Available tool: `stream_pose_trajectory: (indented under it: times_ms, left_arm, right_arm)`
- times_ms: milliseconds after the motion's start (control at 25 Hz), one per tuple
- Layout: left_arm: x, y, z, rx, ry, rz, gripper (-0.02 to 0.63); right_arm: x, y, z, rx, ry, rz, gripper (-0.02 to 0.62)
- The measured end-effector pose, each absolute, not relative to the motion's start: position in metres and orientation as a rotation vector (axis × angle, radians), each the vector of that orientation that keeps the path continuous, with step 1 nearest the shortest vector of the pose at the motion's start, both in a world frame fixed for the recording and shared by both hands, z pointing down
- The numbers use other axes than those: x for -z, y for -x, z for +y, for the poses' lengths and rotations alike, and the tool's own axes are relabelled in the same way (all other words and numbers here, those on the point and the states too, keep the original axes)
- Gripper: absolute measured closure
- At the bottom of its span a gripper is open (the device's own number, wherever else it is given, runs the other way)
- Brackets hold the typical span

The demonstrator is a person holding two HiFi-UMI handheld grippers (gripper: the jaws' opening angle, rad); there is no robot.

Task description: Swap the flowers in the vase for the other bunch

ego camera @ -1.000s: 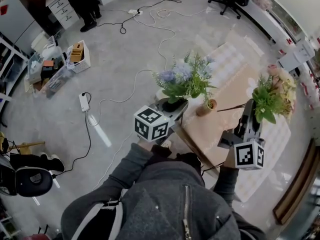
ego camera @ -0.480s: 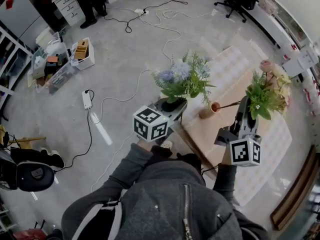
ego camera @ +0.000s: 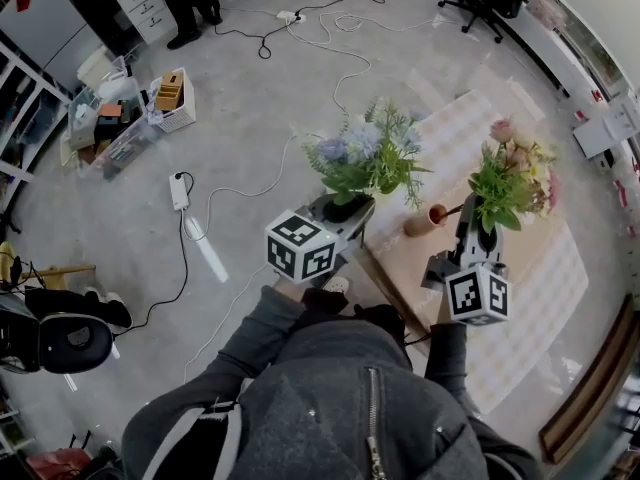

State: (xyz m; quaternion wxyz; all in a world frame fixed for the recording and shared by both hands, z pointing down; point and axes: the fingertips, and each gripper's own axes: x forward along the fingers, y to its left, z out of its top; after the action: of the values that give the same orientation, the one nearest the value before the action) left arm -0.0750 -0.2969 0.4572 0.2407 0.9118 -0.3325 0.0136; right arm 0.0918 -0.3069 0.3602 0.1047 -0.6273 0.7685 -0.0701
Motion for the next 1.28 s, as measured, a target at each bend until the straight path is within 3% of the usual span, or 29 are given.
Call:
stream_pose_trajectory:
  times_ms: [1280]
  left_arm:
    - [-0.474,0.092,-0.285,-0.064,-2.446,-0.959,0.574]
  right_arm:
    - [-0.420,-0.061,-0.299,0.263,1.909,2.383,0.549]
